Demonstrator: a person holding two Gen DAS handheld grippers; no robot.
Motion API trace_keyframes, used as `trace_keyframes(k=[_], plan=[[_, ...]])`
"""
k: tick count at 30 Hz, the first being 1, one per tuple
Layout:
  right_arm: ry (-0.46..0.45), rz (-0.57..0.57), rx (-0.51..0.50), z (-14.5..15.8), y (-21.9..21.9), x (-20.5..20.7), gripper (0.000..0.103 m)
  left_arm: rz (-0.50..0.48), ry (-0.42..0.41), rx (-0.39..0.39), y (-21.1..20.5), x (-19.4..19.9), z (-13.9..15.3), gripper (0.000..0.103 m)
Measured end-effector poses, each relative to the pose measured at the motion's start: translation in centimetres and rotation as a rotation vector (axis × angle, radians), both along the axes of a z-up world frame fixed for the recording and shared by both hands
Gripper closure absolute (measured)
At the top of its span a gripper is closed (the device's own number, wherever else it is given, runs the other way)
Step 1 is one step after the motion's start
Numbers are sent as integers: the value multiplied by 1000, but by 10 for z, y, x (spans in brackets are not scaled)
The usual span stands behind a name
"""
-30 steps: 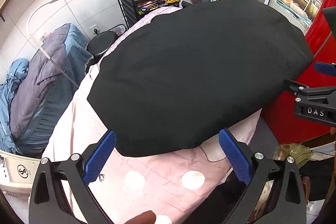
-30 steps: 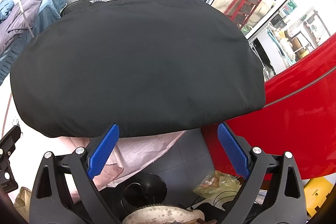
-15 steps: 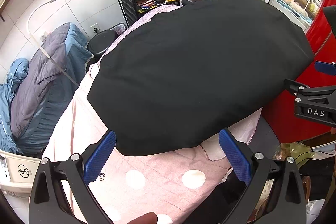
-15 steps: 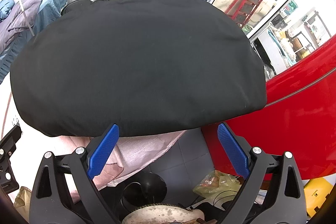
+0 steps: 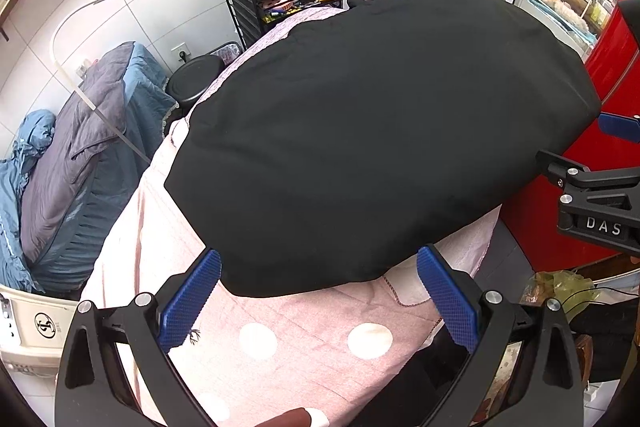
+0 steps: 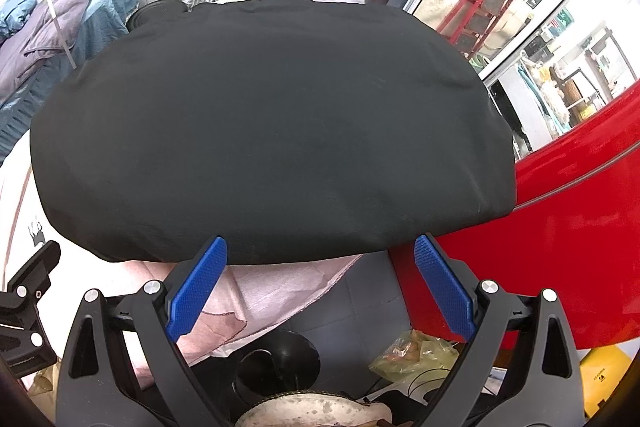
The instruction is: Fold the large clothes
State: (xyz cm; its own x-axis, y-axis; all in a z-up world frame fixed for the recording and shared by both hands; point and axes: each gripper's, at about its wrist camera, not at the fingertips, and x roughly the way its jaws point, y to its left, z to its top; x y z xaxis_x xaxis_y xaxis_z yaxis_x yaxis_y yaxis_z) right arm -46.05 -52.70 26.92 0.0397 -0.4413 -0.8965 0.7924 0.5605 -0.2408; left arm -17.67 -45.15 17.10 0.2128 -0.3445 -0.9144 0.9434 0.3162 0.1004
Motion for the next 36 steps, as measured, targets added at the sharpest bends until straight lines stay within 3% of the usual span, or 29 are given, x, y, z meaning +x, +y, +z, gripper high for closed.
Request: trace_keyframes(k=[19, 27, 36], plan=[[-6, 4, 2, -1, 0, 5, 9, -2, -6, 8, 0, -1, -3, 6], [-5, 1, 2, -1, -1, 5, 9, -34, 33, -106, 7, -6, 4, 6], [-14, -16, -2, 0, -1, 2, 9, -18, -14, -44, 3, -9, 1, 6]])
